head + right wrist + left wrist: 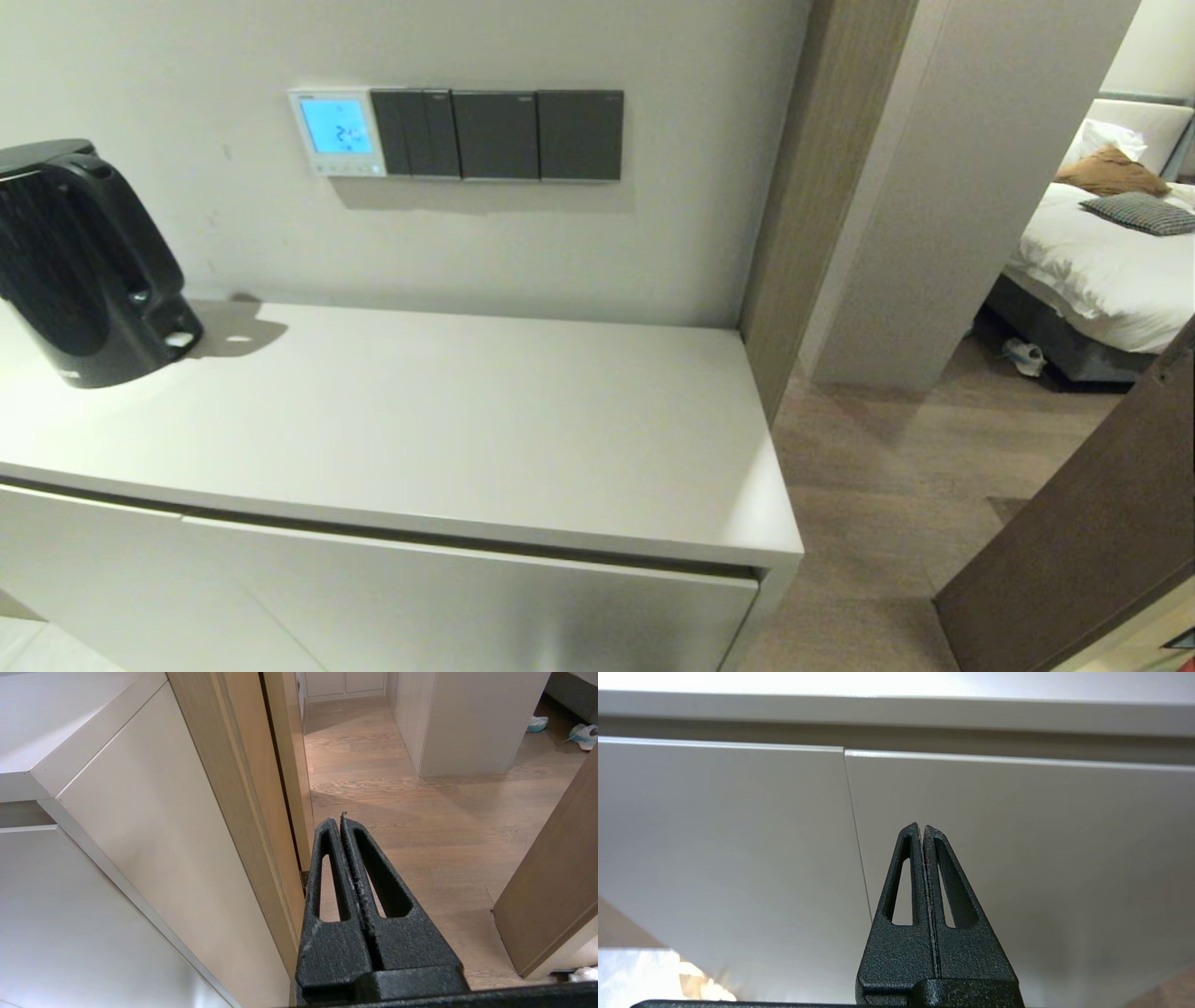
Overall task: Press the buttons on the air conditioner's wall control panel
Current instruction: Turn off the central air conditioner
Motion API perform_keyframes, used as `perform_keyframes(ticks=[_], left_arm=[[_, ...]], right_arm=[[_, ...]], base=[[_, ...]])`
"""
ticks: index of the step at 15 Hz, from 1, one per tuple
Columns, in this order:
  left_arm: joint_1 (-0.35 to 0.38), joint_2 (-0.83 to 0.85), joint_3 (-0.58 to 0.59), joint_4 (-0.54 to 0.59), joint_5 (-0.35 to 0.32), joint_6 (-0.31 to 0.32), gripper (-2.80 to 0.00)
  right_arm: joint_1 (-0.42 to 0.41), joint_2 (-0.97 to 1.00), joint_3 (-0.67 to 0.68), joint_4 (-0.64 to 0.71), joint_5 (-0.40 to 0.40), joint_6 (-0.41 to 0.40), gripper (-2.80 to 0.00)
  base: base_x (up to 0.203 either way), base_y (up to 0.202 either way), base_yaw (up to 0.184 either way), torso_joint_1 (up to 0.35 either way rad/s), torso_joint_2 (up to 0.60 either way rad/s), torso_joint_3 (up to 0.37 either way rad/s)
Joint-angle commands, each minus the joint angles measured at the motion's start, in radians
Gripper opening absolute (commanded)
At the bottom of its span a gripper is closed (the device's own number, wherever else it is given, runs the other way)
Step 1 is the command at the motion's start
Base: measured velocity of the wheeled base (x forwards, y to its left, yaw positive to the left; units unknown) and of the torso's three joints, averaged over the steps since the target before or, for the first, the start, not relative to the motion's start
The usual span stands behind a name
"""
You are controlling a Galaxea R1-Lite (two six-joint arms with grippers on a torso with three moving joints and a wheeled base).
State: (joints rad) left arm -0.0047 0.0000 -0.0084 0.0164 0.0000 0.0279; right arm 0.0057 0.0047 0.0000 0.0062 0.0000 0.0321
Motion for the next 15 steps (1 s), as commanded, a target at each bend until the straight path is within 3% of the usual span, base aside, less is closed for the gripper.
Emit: perform_keyframes(ticks=[1,15], left_arm=[[0.001,0.002,0.008,-0.008,0.000,0.001,-2.80],[0.000,0.002,0.008,-0.001,-0.003,-0.008,-2.80]], right_arm=[[0.000,0.001,0.002,0.000,0.001,0.000,-2.80],[0.000,0.001,0.002,0.000,0.000,0.000,-2.80]], base=[[0.000,0.000,0.000,0.000,0.00,0.000],[0.000,0.000,0.000,0.000,0.00,0.000]])
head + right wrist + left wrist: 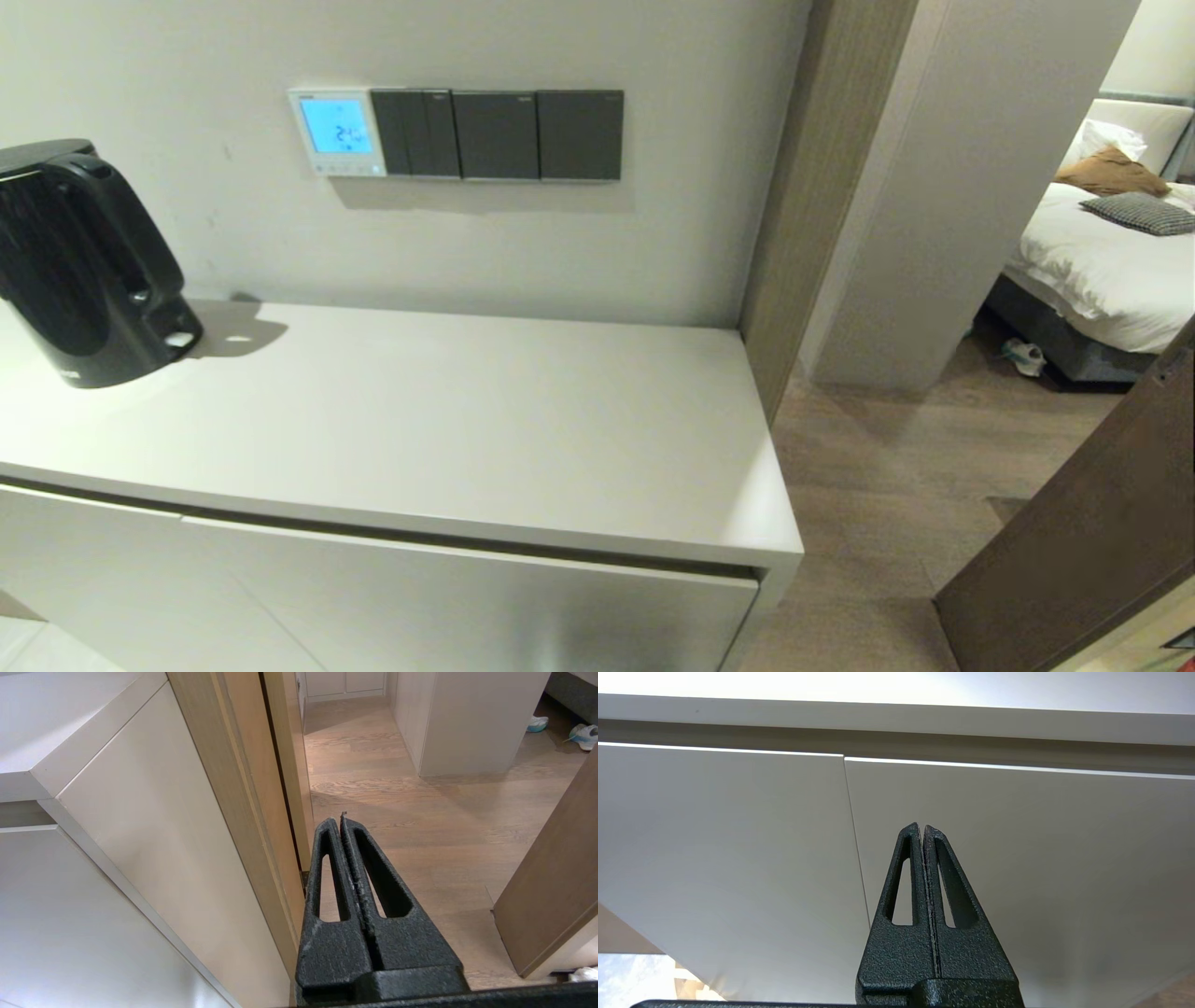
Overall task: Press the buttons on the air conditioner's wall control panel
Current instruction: Turn off the central air conditioner
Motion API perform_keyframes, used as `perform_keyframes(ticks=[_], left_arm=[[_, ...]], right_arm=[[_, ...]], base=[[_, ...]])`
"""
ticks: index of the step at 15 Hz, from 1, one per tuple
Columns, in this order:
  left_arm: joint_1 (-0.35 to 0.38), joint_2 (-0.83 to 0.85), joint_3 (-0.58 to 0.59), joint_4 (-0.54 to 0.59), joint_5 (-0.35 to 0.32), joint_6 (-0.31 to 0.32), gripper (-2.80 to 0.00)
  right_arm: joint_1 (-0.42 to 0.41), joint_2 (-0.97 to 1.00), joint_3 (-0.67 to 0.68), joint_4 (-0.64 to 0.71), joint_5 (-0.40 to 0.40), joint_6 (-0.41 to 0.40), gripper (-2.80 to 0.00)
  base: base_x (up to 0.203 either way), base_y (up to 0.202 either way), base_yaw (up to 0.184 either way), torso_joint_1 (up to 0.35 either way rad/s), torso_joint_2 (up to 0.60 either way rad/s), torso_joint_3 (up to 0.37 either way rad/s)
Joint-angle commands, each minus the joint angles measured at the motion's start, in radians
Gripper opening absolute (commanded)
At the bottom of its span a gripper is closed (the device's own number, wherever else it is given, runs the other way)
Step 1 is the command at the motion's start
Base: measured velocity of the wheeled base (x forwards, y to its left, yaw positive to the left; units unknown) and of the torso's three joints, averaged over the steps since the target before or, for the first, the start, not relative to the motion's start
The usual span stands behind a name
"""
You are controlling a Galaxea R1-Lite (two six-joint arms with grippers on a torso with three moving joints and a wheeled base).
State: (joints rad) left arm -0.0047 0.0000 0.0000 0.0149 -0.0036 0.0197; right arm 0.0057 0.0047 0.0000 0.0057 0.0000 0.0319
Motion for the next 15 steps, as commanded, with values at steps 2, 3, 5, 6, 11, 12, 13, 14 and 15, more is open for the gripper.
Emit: perform_keyframes(ticks=[2,3,5,6,11,12,13,14,15], left_arm=[[0.000,0.002,0.000,0.000,0.000,0.000,-2.80],[0.000,0.002,0.000,0.000,-0.001,0.002,-2.80],[0.000,0.002,0.000,0.000,-0.001,0.000,-2.80],[0.000,0.002,0.000,0.000,0.000,0.000,-2.80],[0.000,0.002,0.000,0.002,-0.003,0.011,-2.80],[0.000,0.002,0.000,0.003,0.001,0.006,-2.80],[0.000,0.002,0.000,0.000,0.001,0.003,-2.80],[0.000,0.002,0.000,0.000,0.001,0.002,-2.80],[0.000,0.000,0.000,0.000,0.001,0.001,-2.80]], right_arm=[[0.000,0.001,0.002,0.000,0.000,0.000,-2.80],[0.000,0.001,0.002,0.000,0.001,0.000,-2.80],[0.000,0.001,0.002,0.000,0.000,0.000,-2.80],[0.000,0.001,0.002,0.000,0.000,0.000,-2.80],[0.000,0.001,0.002,0.000,0.000,0.000,-2.80],[0.000,0.001,0.002,0.000,0.000,0.000,-2.80],[0.000,0.001,0.002,0.000,0.000,0.000,-2.80],[0.000,0.001,0.002,0.000,0.000,0.000,-2.80],[0.000,0.001,0.002,0.000,0.001,0.000,-2.80]], base=[[0.000,0.000,0.000,0.000,0.00,0.000],[0.000,0.000,0.000,0.000,0.00,0.000],[0.000,0.000,0.000,0.000,0.00,0.000],[0.000,0.000,0.000,0.000,0.00,0.000],[0.000,0.000,0.000,0.000,0.00,0.000],[0.000,0.000,0.000,0.000,0.00,0.000],[0.000,0.000,0.000,0.000,0.00,0.000],[0.000,0.000,0.000,0.000,0.00,0.000],[0.000,0.000,0.000,0.000,0.00,0.000]])
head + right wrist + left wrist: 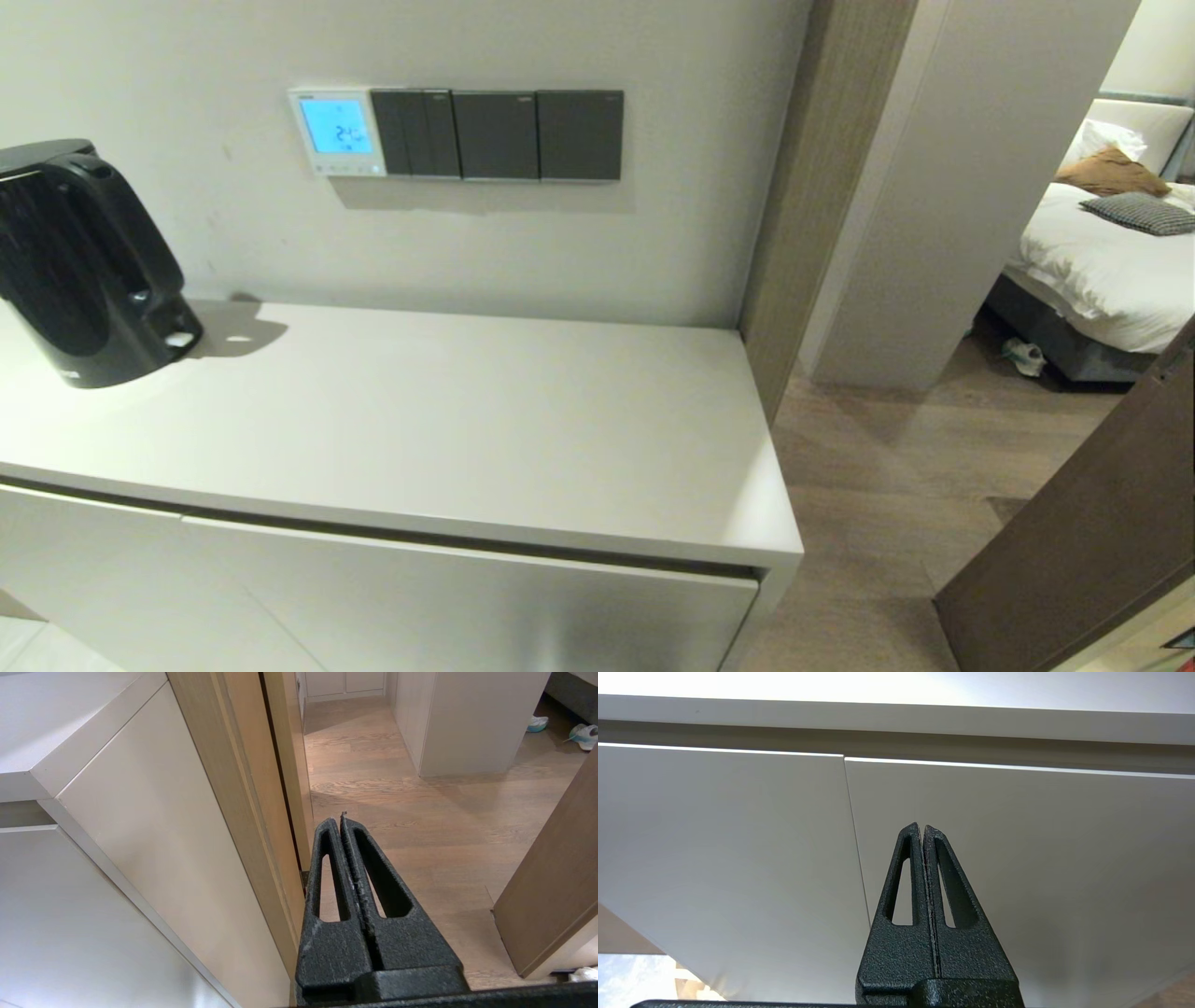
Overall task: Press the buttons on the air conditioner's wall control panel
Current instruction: Turn off the central air conditioner
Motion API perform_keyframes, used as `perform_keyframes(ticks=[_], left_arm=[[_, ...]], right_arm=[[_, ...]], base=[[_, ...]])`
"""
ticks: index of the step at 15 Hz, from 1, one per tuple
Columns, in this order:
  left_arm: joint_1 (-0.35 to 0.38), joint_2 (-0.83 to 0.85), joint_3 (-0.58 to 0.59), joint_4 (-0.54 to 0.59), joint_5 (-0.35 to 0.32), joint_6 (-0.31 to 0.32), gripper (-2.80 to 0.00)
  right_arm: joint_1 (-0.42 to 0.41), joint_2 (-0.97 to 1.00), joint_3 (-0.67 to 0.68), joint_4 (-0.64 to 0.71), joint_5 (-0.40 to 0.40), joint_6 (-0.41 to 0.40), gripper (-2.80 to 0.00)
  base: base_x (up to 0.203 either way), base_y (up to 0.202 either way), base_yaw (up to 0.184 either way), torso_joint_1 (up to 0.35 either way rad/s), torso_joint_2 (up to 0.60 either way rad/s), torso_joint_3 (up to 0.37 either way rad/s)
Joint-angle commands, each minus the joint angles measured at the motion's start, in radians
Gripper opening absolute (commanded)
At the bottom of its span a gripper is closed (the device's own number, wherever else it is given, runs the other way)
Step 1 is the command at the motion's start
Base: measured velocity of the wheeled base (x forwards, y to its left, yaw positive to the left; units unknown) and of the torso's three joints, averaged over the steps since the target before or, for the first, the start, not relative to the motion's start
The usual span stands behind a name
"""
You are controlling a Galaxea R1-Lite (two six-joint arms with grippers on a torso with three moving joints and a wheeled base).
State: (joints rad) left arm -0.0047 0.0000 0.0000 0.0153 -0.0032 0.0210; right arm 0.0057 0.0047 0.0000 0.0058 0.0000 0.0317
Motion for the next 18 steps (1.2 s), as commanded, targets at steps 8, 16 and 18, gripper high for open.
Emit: perform_keyframes(ticks=[8,16,18], left_arm=[[0.000,0.002,0.000,-0.002,0.000,0.002,-2.80],[0.001,0.002,-0.004,0.000,0.003,0.013,-2.80],[0.000,0.002,-0.005,-0.001,0.003,0.016,-2.80]], right_arm=[[0.000,0.001,0.002,0.000,0.000,0.000,-2.80],[0.000,0.001,0.002,0.000,0.000,0.000,-2.80],[0.000,0.001,0.002,0.000,0.000,0.000,-2.80]], base=[[0.000,0.000,0.000,0.000,0.00,0.000],[0.000,0.000,0.000,0.000,0.00,0.000],[0.000,0.000,0.000,0.000,0.00,0.000]])
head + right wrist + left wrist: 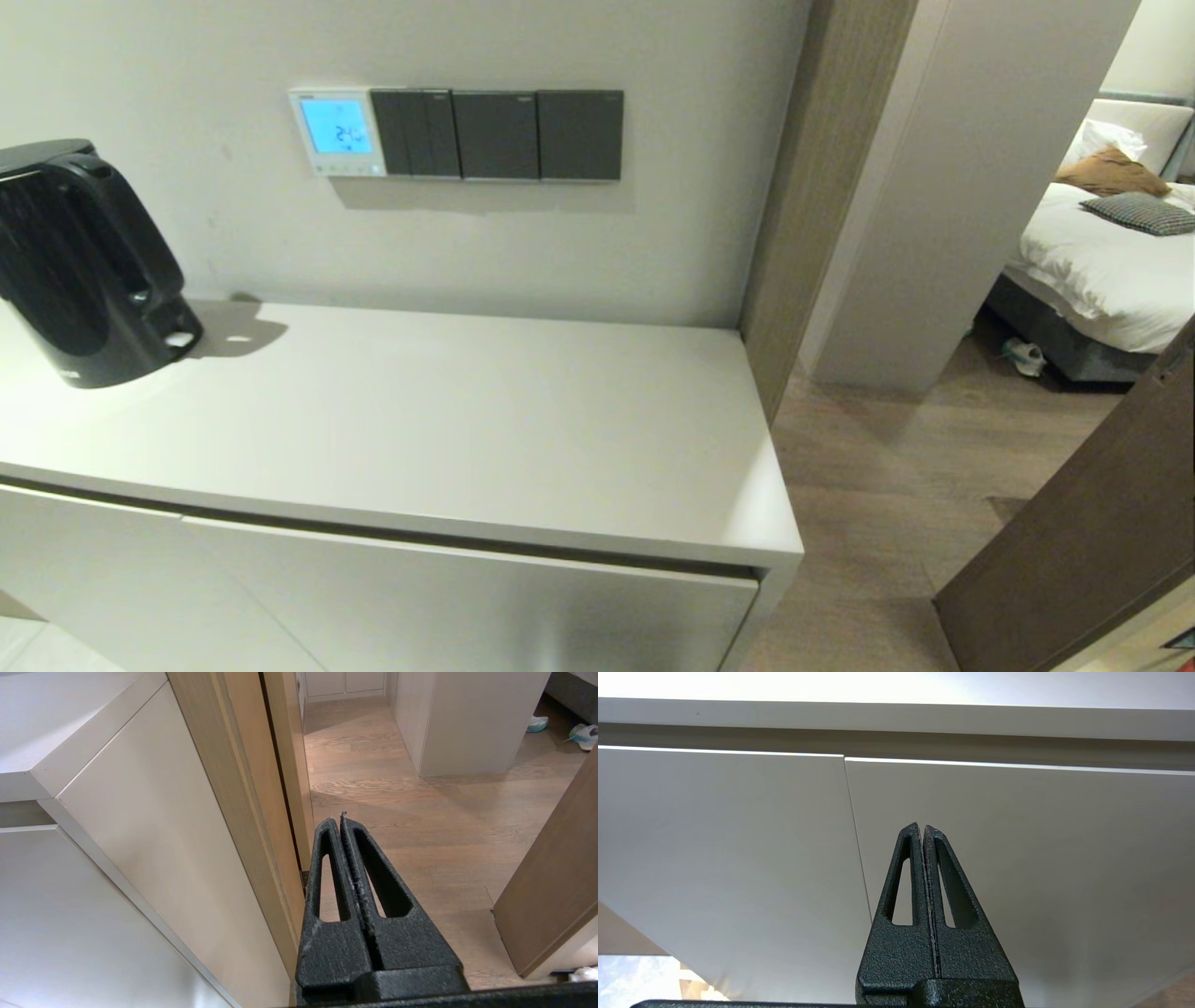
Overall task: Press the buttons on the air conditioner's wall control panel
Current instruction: Turn off the central air conditioner
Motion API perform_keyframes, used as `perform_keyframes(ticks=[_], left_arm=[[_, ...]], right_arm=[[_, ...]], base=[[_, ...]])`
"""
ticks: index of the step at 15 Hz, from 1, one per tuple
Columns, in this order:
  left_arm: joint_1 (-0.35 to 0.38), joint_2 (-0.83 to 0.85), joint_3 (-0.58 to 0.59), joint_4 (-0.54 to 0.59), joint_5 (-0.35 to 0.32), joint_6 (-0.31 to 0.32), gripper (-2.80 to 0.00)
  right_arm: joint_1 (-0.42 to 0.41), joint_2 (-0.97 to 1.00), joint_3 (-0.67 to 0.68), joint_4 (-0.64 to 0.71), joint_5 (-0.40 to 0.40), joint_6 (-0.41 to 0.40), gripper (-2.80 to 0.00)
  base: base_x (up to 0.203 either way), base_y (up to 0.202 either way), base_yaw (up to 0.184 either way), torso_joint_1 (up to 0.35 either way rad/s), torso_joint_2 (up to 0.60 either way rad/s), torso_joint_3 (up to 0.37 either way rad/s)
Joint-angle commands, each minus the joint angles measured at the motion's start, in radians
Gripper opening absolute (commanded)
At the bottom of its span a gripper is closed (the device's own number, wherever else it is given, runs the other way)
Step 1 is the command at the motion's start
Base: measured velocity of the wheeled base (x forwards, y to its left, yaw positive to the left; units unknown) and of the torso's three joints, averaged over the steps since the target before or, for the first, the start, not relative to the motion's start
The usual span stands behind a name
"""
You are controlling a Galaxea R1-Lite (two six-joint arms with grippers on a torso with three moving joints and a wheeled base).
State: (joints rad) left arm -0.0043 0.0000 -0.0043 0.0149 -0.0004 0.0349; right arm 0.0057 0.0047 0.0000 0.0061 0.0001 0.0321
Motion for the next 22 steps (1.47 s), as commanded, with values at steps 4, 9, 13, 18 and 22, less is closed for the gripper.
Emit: perform_keyframes(ticks=[4,9,13,18,22], left_arm=[[0.000,0.002,-0.083,0.016,-0.014,-0.001,-2.80],[-0.003,0.200,-0.278,0.064,-0.076,-0.007,-2.80],[-0.011,0.467,-0.430,-0.009,-0.146,-0.019,-2.80],[-0.021,0.881,-0.612,-0.196,-0.194,-0.042,-2.80],[-0.100,1.138,-0.747,-0.332,-0.206,-0.057,-2.80]], right_arm=[[0.000,0.001,0.002,0.000,0.000,0.000,-2.80],[0.000,0.001,0.002,0.000,0.001,0.000,-2.80],[0.000,0.001,0.002,0.000,0.000,0.000,-2.80],[0.000,0.001,0.002,0.000,0.001,0.000,-2.80],[0.000,0.001,0.002,0.000,0.000,0.000,-2.80]], base=[[0.000,0.000,0.000,0.000,0.00,0.000],[0.000,0.000,0.000,0.000,0.00,0.000],[0.000,0.000,0.000,0.000,0.00,0.000],[0.000,0.000,0.000,0.000,0.00,0.000],[0.000,0.000,0.000,0.000,0.00,0.000]])
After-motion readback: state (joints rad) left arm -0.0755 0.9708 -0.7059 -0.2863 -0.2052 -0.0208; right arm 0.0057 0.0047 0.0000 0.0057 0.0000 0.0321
